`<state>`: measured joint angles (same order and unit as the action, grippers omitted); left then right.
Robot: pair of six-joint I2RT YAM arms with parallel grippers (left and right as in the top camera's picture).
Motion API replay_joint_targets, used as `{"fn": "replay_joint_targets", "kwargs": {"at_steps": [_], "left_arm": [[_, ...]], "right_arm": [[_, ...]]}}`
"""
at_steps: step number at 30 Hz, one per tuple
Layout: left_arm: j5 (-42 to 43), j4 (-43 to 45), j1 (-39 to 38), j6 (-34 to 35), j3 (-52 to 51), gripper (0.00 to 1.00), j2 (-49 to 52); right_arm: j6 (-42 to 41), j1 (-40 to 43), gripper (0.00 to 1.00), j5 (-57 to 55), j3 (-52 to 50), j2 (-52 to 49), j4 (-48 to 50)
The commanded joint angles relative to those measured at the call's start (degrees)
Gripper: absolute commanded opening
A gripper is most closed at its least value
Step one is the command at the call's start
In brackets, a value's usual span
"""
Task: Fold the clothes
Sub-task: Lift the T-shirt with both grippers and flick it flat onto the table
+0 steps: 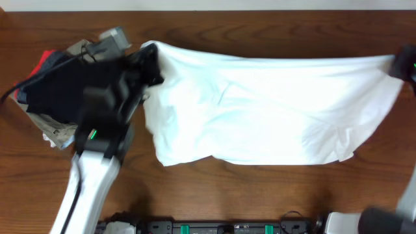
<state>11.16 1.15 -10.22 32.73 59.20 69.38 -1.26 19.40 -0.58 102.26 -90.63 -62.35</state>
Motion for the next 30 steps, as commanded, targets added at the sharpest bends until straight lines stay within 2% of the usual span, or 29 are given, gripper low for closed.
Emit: {"fn": "replay_joint_targets", "kwargs": {"at_steps": [1, 3, 7, 11, 15, 19, 24, 27, 30], "left_arm": [[-0.5, 8.1, 0.4, -0.5, 2.8, 0.06, 10.9], [3.0, 11.1, 0.9, 0.8, 7.5, 0.06, 17.2], [8.7, 7.6, 2.5, 1.4, 23.6, 0.06, 25.0], [9.6, -4.9, 4.3, -2.6, 42.1, 0.06, 27.7], [9.6, -18.3, 4.9, -7.7, 51.7, 0.06, 26.9], [9.6, -31.1, 4.9, -7.7, 52.6, 0.06, 25.3], [9.4, -52.7, 4.7, -10.9, 50.5, 0.06, 25.9], [9.2, -62.8, 4.6, -12.4, 46.9, 0.06, 26.8], [9.2, -68.1, 4.6, -12.4, 41.0, 0.06, 27.1]], "right_arm": [[1.7, 0.1, 0.01, 6.1, 0.3, -8.7, 5.2], [-0.6, 0.0, 0.01, 6.6, 1.1, -12.0, 9.8], [-5.8, 0.0, 0.01, 7.3, 7.9, -13.5, 13.9], [-5.4, 0.0, 0.01, 7.0, 19.5, -13.2, 12.0], [-5.3, 0.1, 0.01, 6.3, 28.1, -13.2, 6.0], [-5.0, 0.1, 0.01, 5.6, 29.2, -13.2, -3.2], [-4.2, 0.1, 0.01, -4.8, 26.7, -14.5, -18.0], [-3.8, 0.1, 0.01, -8.3, 20.9, -14.5, -21.9], [-2.9, 0.2, 0.01, -8.4, 14.3, -14.5, -23.9]]}}
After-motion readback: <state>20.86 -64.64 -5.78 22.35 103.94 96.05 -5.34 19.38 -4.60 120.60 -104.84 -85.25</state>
